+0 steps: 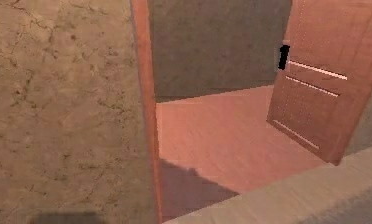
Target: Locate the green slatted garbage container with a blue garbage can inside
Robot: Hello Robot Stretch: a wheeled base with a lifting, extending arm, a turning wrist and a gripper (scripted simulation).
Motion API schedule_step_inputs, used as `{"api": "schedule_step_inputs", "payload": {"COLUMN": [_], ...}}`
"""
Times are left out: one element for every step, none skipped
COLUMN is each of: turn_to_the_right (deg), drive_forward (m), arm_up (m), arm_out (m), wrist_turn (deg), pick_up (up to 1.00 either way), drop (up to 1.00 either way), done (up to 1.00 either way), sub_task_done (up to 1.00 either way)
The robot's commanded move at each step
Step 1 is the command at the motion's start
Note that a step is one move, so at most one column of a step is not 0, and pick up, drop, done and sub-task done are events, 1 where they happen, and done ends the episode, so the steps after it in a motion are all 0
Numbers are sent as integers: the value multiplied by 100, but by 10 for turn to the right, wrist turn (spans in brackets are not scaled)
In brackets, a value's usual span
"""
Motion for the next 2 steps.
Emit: {"api": "schedule_step_inputs", "payload": {"turn_to_the_right": [30,0], "drive_forward": [0,30], "arm_up": [0,0], "arm_out": [0,0], "wrist_turn": [0,0], "pick_up": [0,0], "drop": [0,0], "done": [0,0], "sub_task_done": [0,0]}}
